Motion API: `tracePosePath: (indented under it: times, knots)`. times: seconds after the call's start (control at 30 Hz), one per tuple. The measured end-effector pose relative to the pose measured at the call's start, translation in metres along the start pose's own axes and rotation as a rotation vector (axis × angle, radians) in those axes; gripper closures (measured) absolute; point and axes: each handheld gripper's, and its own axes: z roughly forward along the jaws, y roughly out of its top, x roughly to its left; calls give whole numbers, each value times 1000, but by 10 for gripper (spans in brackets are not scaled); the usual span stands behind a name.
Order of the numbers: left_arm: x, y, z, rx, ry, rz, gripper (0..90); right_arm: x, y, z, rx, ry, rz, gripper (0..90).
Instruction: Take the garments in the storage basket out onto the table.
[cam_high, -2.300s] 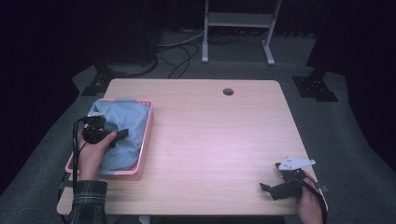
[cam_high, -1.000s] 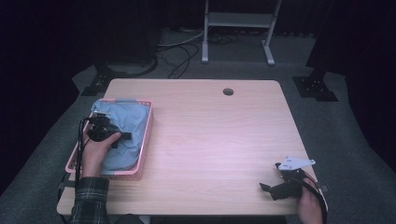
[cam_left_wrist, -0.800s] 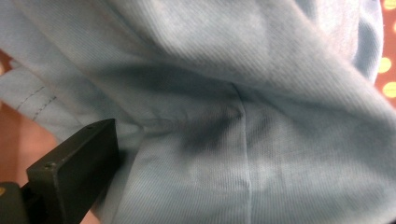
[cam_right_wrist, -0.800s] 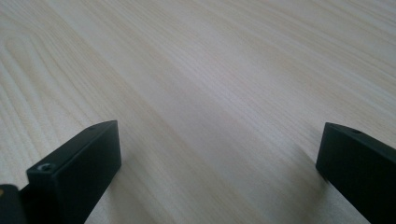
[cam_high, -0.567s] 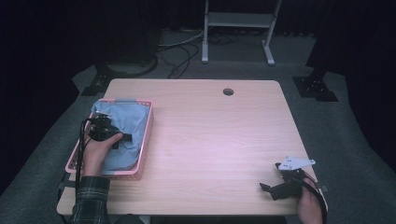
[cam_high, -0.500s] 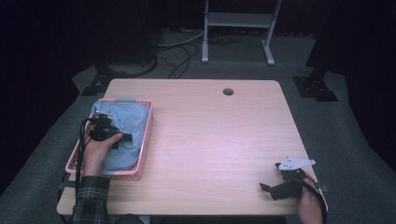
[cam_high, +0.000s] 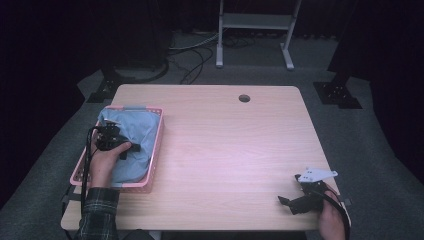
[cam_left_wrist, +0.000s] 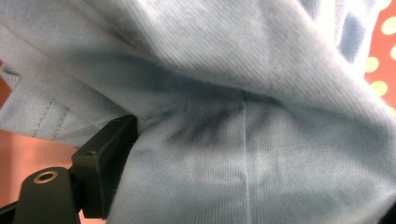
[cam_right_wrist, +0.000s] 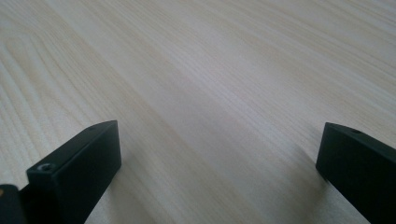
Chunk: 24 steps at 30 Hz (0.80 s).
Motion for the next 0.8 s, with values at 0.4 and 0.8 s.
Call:
tracePosePath:
  times: [0.4,0.8]
  knots:
    - [-3,0,-5,-8,-38,-6,431,0,0,0,1,0,0,0]
    - [-3,1,-11,-9,-63,-36,525,0,0,0,0,0,0,0]
